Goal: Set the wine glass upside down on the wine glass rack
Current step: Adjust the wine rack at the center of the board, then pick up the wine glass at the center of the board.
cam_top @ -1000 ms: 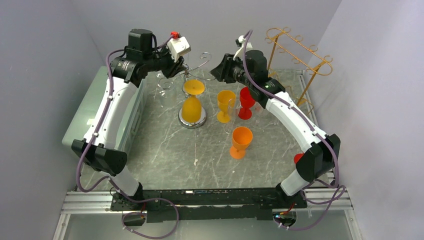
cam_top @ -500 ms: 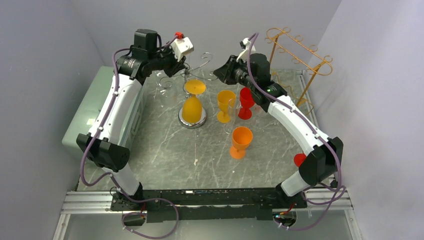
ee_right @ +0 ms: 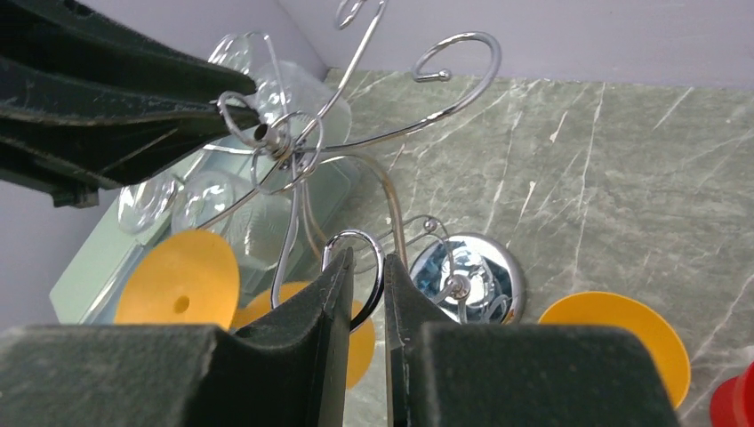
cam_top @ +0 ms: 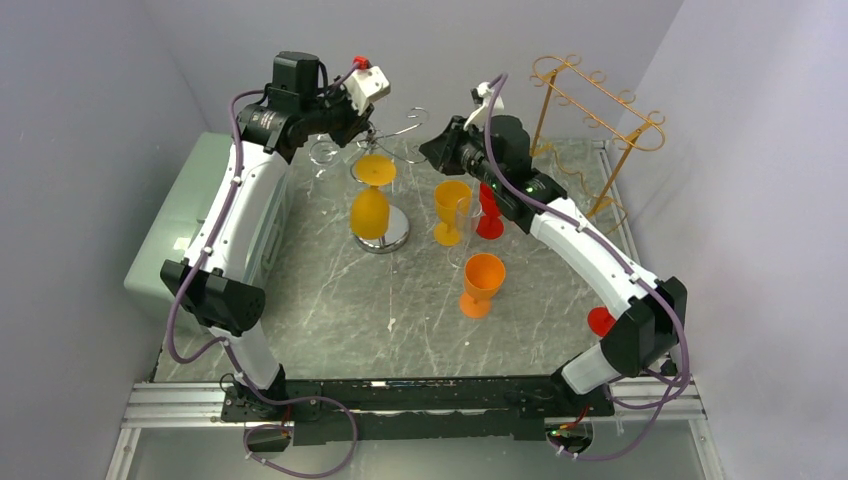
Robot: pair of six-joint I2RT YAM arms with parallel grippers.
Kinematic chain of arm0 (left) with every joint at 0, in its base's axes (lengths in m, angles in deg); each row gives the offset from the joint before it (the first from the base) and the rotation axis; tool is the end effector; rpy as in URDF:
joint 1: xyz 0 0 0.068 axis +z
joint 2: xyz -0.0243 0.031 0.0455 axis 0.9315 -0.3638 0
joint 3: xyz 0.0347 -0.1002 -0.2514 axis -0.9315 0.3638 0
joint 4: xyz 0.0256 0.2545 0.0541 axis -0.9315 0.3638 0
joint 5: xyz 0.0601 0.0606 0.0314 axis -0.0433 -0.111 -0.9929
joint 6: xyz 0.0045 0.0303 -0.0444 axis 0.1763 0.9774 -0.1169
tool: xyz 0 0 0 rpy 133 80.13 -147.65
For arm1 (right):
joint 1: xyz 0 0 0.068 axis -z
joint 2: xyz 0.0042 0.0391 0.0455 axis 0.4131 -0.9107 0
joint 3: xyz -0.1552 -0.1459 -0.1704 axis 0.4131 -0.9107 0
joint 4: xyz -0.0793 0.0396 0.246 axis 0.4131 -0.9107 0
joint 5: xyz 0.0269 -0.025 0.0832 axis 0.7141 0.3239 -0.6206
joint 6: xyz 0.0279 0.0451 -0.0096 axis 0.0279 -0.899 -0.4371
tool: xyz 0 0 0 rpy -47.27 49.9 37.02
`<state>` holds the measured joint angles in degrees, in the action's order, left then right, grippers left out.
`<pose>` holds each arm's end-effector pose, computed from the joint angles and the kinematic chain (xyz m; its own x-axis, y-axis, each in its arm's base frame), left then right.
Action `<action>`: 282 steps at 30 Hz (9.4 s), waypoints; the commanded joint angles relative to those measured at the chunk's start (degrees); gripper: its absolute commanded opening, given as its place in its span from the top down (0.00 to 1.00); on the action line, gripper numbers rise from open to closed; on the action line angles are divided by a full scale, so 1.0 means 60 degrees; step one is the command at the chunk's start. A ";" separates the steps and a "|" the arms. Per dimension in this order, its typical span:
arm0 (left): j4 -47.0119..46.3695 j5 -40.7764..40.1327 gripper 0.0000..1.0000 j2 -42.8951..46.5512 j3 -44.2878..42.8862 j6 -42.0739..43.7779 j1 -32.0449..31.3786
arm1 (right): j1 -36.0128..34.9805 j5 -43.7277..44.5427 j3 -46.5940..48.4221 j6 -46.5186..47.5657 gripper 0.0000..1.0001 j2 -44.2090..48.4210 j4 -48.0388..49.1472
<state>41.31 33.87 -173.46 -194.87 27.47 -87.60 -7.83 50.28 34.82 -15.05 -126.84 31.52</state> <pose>0.3517 -0.1353 0.4647 -0.0101 0.5399 -0.8417 0.7576 0.5535 0.3459 0.3029 0.1953 0.4074 -0.4180 0.3187 -0.8507 -0.4703 0.7252 0.5028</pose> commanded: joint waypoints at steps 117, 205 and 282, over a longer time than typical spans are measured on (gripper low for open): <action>-0.1465 -0.0856 0.60 0.0157 -0.0531 0.0712 -0.0213 | -0.0498 0.2935 -0.0346 -0.2756 1.00 -0.0027 -0.0401; -0.0094 -0.1027 0.46 -0.0146 -0.0684 -0.1207 -0.0462 | -0.1554 0.4064 -0.1440 -0.2690 0.87 0.1579 -0.0716; 0.0871 -0.0493 0.00 0.3937 0.2305 -0.1159 -0.0432 | 0.3174 0.3439 0.1047 0.1119 0.96 -0.2641 -0.3896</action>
<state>47.62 29.19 -150.07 -180.51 20.37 -90.34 10.99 69.53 36.76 -8.32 -145.33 8.88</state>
